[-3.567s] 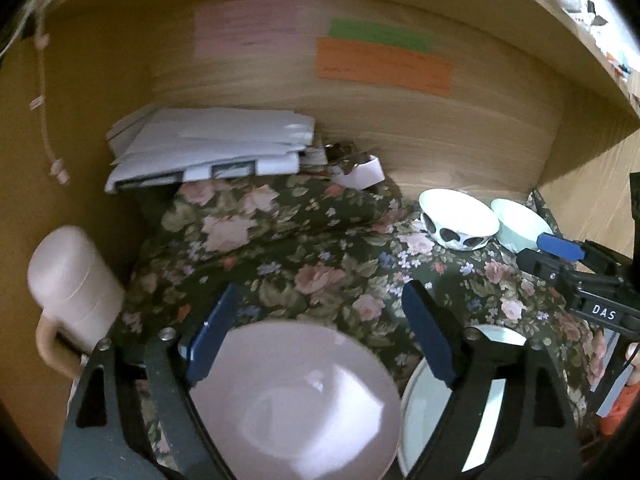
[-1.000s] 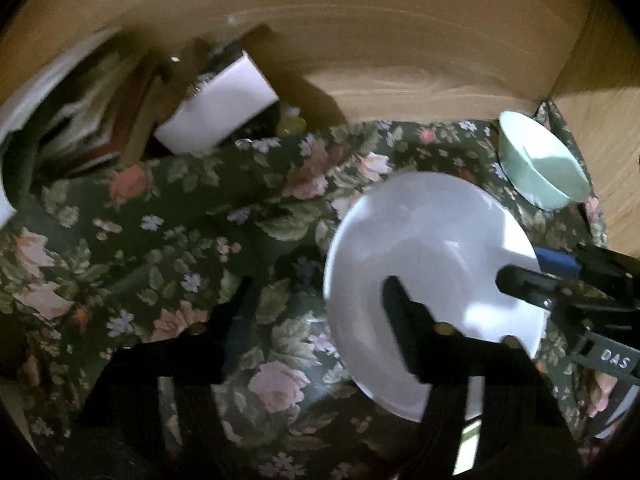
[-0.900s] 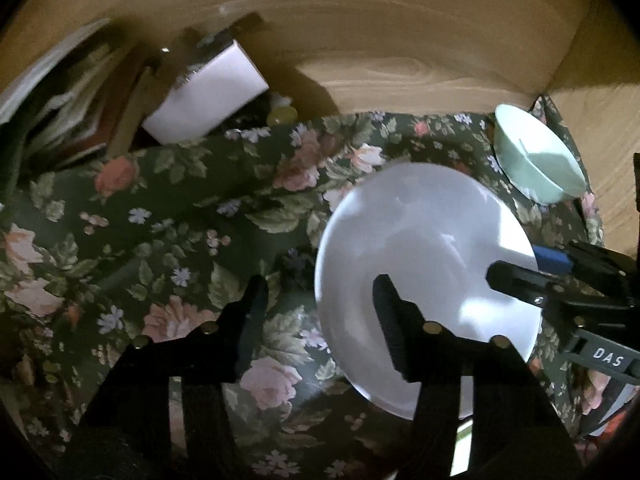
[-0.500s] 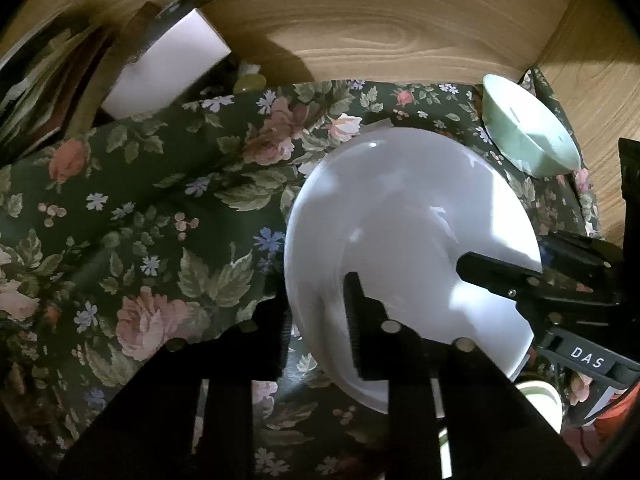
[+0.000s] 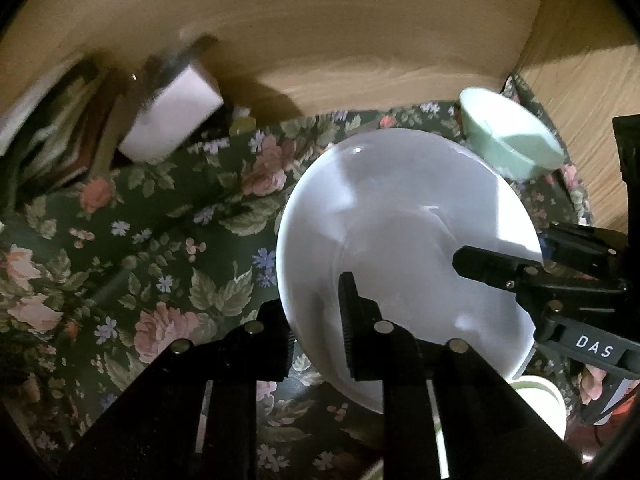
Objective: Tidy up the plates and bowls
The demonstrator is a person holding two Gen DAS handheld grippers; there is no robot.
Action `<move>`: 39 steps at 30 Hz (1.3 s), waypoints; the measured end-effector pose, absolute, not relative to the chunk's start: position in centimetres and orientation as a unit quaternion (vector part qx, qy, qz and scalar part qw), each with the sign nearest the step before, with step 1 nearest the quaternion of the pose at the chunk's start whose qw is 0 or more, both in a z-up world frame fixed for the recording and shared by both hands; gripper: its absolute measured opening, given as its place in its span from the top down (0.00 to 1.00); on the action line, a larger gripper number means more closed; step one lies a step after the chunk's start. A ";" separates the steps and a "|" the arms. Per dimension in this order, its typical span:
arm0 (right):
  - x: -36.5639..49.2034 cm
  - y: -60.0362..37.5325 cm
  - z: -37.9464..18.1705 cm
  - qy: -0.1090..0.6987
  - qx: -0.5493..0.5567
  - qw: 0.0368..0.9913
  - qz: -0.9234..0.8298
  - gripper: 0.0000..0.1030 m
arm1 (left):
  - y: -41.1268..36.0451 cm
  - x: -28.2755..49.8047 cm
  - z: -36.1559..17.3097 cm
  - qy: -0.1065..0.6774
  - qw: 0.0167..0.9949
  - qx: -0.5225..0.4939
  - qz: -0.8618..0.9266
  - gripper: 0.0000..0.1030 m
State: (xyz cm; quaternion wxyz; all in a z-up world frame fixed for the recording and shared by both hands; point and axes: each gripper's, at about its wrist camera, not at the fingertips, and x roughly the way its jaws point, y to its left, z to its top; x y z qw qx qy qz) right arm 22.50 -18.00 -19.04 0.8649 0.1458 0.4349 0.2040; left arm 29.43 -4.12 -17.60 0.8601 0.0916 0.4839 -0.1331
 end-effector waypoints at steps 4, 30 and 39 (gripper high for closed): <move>21.6 -18.5 -17.5 0.416 0.147 0.874 0.203 0.73 | -4.3 28.3 -16.1 0.463 0.871 0.091 -0.136 0.81; 14.9 -16.2 -13.0 0.311 0.084 0.912 0.254 0.73 | -1.2 19.7 -10.3 0.392 0.911 0.056 -0.112 0.81; 13.7 -13.9 -12.7 0.306 0.070 0.908 0.279 0.73 | 1.1 17.2 -10.0 0.382 0.919 0.044 -0.087 0.81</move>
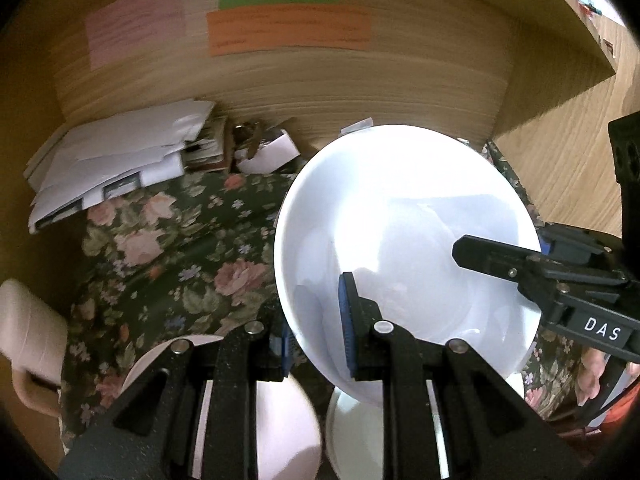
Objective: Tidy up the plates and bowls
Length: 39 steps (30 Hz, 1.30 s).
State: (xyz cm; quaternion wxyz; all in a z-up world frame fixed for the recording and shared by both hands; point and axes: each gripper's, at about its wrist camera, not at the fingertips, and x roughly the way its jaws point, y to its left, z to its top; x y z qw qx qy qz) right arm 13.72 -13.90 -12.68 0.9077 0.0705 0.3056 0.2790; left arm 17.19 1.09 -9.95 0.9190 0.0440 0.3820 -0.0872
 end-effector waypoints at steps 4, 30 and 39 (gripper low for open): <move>13.3 -12.6 -12.7 0.307 0.052 0.905 0.290 0.73 | 2.5 16.0 -9.7 0.379 0.922 0.034 -0.072 0.81; 12.0 -4.0 -14.9 0.339 0.017 0.867 0.364 0.73 | 10.0 10.5 -11.8 0.389 0.921 -0.011 0.003 0.81; 12.4 -2.0 -16.5 0.361 0.016 0.853 0.377 0.73 | 11.9 10.0 -13.6 0.404 0.914 -0.019 0.017 0.81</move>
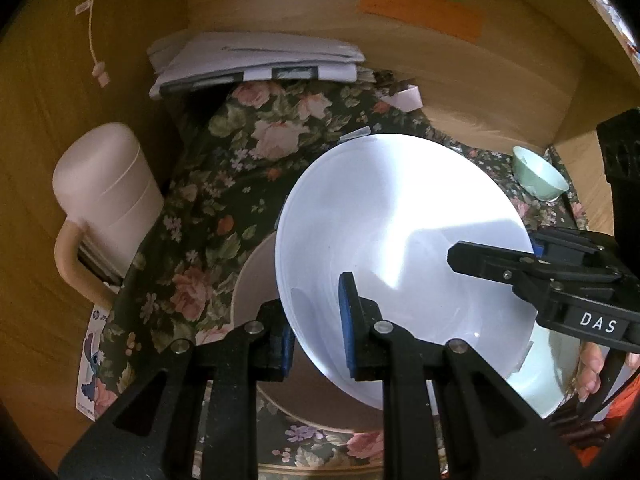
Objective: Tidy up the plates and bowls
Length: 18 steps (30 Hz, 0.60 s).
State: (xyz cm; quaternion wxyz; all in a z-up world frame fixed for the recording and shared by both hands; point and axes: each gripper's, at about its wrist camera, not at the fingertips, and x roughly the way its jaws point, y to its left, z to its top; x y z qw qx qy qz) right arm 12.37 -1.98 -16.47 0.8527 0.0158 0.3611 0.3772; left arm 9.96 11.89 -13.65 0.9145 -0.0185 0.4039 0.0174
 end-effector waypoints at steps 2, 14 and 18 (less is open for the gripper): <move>12.4 -1.6 -16.7 0.366 0.017 0.850 0.377 0.73 | 12.2 10.1 -14.0 0.407 0.913 -0.020 0.019 0.81; 13.0 -0.2 -18.1 0.375 -0.002 0.841 0.389 0.73 | 13.3 9.4 -15.5 0.414 0.910 -0.018 0.025 0.82; 13.1 -0.1 -18.1 0.373 -0.007 0.844 0.386 0.72 | 13.6 9.6 -16.2 0.421 0.907 -0.019 0.026 0.83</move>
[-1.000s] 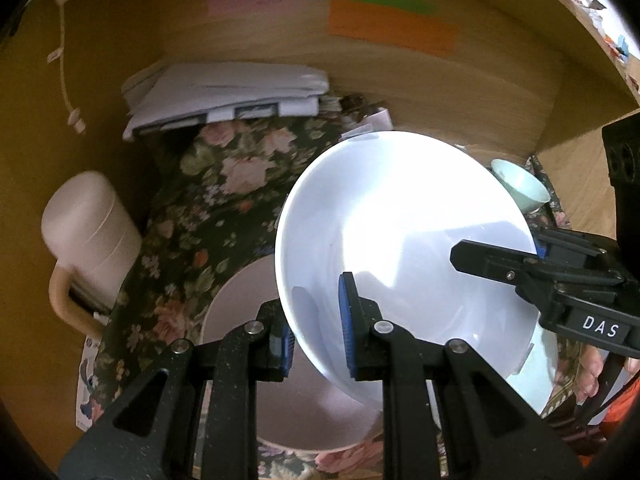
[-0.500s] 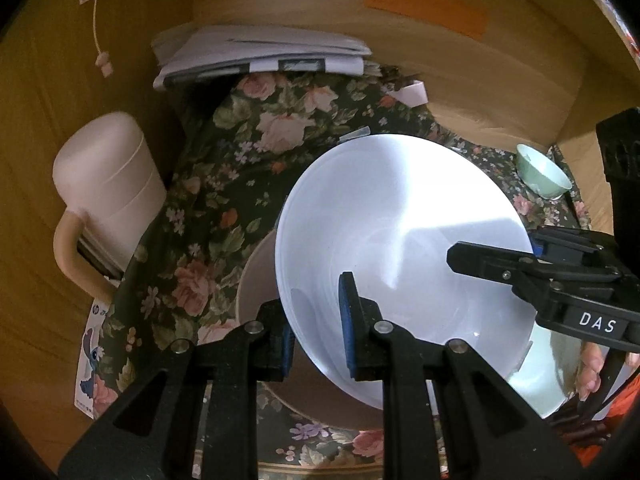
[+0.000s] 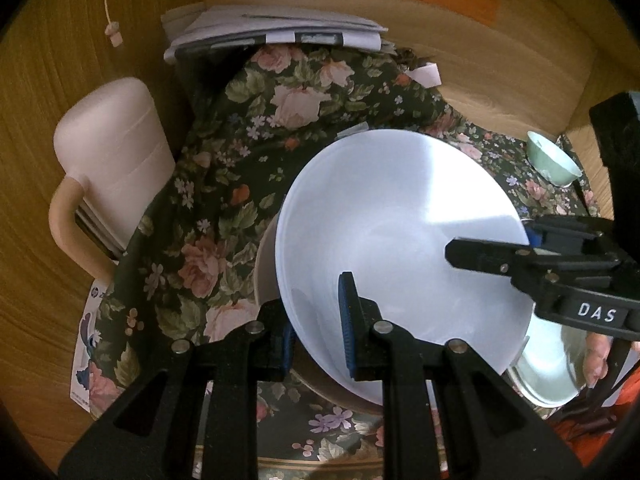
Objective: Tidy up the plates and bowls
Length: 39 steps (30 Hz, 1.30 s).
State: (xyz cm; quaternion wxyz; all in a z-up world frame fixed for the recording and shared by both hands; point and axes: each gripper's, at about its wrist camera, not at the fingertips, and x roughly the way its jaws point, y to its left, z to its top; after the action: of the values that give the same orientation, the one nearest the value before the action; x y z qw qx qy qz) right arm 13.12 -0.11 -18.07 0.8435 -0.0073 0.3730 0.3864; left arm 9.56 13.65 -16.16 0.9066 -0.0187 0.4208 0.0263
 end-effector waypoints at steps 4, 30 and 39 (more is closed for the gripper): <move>13.1 -0.3 -17.9 0.370 -0.007 0.845 0.386 0.71 | 13.7 9.8 -16.4 0.421 0.906 -0.017 0.027 0.84; 12.3 -2.1 -16.5 0.329 -0.018 0.866 0.377 0.68 | 13.2 10.7 -15.9 0.420 0.906 0.003 0.045 0.70; 11.3 -4.2 -14.7 0.286 -0.027 0.890 0.354 0.46 | 11.5 11.0 -11.7 0.364 0.929 0.045 0.048 0.42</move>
State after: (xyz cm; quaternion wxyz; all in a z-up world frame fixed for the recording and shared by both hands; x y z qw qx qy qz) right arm 11.32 -4.25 -14.72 0.8900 -0.0272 0.2864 0.3538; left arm 10.98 11.53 -11.75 0.9292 0.0453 0.3636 0.0478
